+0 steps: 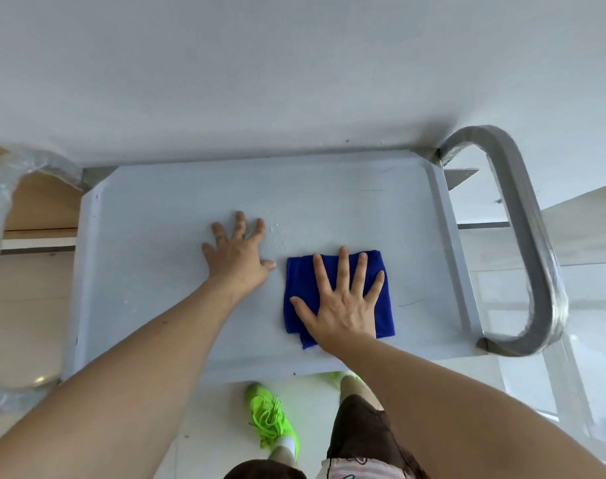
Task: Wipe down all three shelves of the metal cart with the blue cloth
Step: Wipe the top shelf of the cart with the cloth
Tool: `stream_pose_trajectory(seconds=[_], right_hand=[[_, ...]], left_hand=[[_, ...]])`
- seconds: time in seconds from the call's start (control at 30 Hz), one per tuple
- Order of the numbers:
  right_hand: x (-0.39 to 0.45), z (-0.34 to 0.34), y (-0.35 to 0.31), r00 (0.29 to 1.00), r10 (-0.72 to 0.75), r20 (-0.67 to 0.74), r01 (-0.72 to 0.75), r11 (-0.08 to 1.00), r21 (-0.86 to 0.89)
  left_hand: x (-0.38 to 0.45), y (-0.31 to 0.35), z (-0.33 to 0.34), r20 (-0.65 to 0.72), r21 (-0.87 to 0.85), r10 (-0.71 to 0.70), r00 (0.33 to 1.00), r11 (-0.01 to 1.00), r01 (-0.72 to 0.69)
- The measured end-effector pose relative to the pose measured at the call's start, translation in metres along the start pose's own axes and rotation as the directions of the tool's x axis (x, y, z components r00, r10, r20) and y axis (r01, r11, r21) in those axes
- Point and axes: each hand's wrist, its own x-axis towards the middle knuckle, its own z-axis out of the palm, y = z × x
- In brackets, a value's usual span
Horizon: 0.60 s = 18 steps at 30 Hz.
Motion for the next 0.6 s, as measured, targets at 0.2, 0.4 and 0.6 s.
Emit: stream_pose_trajectory(seconds=[0.2, 0.4, 0.6], right_hand=[[0.066, -0.013, -0.012, 0.998, -0.010, -0.065, 0.009, 1.000, -0.013], [0.149, -0.035, -0.033, 0.995, -0.007, -0.097, 0.007, 1.000, 0.001], [0.180, -0.041, -0.042, 0.989, 0.005, -0.150, -0.004, 1.000, 0.005]], left_hand=[[0.001, 0.001, 0.003, -0.024, 0.036, -0.013, 1.000, 0.999, 0.014], [0.001, -0.005, 0.002, -0.048, 0.014, 0.015, 0.999, 1.000, -0.014], [0.002, -0.005, 0.005, -0.054, 0.003, 0.008, 0.999, 1.000, -0.008]])
